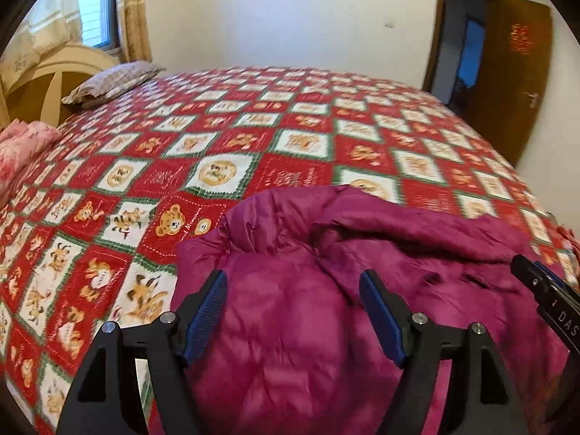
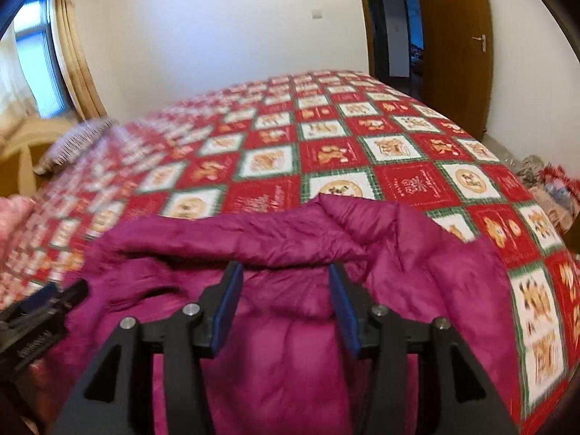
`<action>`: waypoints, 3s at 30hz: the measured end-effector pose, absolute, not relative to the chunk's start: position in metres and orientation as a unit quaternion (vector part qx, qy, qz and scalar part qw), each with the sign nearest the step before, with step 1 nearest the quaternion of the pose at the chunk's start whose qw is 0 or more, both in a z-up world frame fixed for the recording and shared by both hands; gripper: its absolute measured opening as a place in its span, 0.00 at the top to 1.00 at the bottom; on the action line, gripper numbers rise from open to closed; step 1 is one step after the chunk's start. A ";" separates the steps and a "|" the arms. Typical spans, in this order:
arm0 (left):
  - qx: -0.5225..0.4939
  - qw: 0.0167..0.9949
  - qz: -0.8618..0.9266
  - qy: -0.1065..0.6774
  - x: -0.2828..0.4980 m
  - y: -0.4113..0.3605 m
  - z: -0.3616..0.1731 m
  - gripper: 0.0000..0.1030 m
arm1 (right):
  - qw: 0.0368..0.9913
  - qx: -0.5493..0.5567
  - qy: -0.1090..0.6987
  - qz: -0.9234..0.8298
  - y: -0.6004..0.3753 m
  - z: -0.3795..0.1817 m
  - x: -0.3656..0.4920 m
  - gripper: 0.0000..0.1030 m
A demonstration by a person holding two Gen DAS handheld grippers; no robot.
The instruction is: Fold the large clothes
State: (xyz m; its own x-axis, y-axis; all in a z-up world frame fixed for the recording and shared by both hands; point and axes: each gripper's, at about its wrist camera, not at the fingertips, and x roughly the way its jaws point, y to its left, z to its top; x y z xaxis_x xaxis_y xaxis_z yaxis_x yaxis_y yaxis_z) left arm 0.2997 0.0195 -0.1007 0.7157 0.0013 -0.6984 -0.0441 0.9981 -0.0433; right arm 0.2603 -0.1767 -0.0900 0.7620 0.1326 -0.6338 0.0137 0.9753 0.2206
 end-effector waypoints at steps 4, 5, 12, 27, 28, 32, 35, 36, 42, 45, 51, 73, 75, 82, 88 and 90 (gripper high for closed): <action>-0.008 0.927 -0.029 0.373 0.262 0.011 -0.087 0.27 | 0.928 0.115 0.349 0.059 -0.176 -0.076 0.218 0.48; -0.003 0.929 -0.037 0.368 0.250 0.010 -0.085 0.27 | 0.928 0.116 0.347 0.066 -0.177 -0.072 0.202 0.48; 0.023 0.932 -0.112 0.343 0.150 0.018 -0.075 0.27 | 0.939 0.093 0.326 0.059 -0.187 -0.050 0.082 0.36; -0.050 0.926 -0.170 0.334 -0.031 0.133 -0.086 0.26 | 0.930 0.109 0.349 -0.039 -0.252 -0.084 -0.081 0.34; -0.045 0.925 -0.173 0.335 -0.040 0.135 -0.088 0.26 | 0.928 0.113 0.351 -0.042 -0.255 -0.087 -0.089 0.34; -0.035 0.919 -0.207 0.334 -0.068 0.141 -0.096 0.26 | 0.923 0.108 0.368 -0.037 -0.259 -0.096 -0.110 0.34; -0.016 0.908 -0.220 0.357 -0.074 0.134 -0.111 0.26 | 0.918 0.089 0.384 -0.028 -0.252 -0.109 -0.112 0.34; -0.015 0.903 -0.222 0.368 -0.074 0.132 -0.116 0.26 | 0.917 0.088 0.389 -0.024 -0.250 -0.113 -0.111 0.34; -0.008 0.886 -0.204 0.416 -0.069 0.122 -0.148 0.26 | 0.903 0.059 0.425 0.015 -0.228 -0.138 -0.102 0.34; 0.010 0.875 -0.175 0.451 -0.063 0.118 -0.167 0.26 | 0.893 0.050 0.446 0.019 -0.223 -0.152 -0.097 0.34; -0.002 0.888 -0.154 0.434 -0.067 0.129 -0.165 0.26 | 0.884 0.003 0.466 0.038 -0.210 -0.165 -0.099 0.25; -0.138 0.853 -0.213 0.456 -0.066 0.151 -0.174 0.80 | 0.872 0.064 0.478 0.086 -0.216 -0.172 -0.114 0.84; -0.137 0.854 -0.215 0.453 -0.068 0.148 -0.174 0.87 | 0.872 0.074 0.475 0.091 -0.219 -0.168 -0.112 0.86; -0.130 0.877 -0.246 0.393 -0.079 0.134 -0.137 0.93 | 0.883 0.134 0.432 0.123 -0.233 -0.135 -0.117 0.88; -0.150 0.888 -0.296 0.320 -0.094 0.139 -0.092 0.93 | 0.891 0.166 0.393 0.156 -0.234 -0.106 -0.127 0.88; -0.150 0.889 -0.313 0.299 -0.100 0.139 -0.082 0.93 | 0.893 0.167 0.383 0.166 -0.231 -0.095 -0.132 0.88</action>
